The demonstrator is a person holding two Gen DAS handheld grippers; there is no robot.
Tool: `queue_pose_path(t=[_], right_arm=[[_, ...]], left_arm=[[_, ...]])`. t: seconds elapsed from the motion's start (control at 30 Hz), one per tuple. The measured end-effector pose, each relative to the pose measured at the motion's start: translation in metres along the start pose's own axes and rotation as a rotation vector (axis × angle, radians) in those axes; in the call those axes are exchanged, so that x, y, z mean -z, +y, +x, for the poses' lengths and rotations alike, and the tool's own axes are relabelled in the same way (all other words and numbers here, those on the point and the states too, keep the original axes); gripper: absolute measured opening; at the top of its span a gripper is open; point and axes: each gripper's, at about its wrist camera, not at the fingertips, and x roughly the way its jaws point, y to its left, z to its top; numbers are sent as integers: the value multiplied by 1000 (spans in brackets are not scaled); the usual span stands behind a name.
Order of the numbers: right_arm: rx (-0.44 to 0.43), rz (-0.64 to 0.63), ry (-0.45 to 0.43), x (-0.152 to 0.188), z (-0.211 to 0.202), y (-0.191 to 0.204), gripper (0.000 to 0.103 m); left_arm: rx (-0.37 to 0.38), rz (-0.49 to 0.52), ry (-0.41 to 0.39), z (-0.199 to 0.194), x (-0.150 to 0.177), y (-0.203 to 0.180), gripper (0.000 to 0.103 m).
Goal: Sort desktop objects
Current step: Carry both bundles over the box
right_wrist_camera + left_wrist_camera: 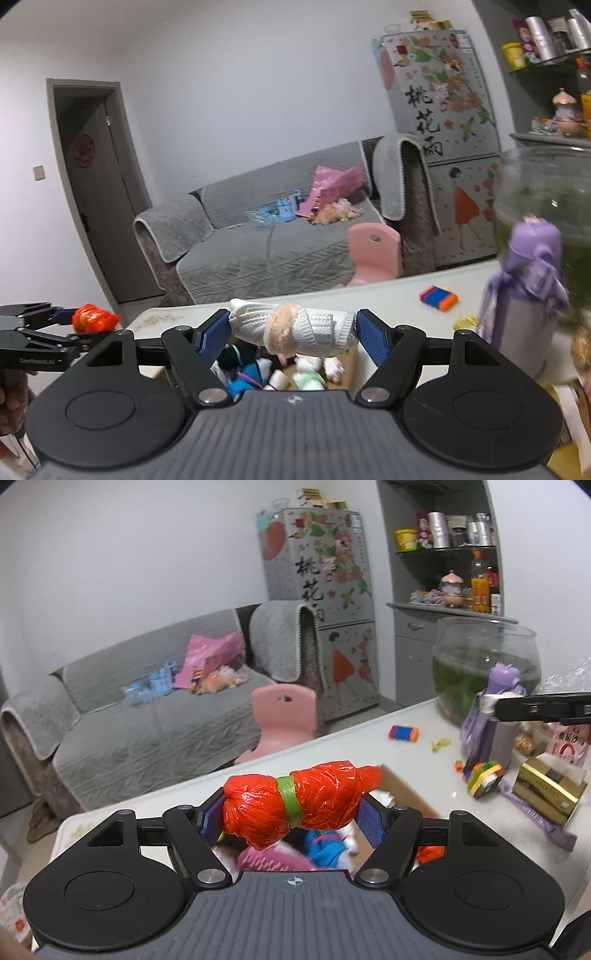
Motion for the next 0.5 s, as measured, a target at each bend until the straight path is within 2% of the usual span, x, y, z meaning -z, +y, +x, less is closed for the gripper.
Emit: queue_pose_path(t=[0.23, 0.5], right_arm=[[-43, -18, 13, -23, 23, 4, 71], [-52, -12, 63, -28, 56, 3, 71]], left_arm=[[72, 13, 4, 31, -27, -20, 76], [134, -12, 67, 78, -21, -25, 76]])
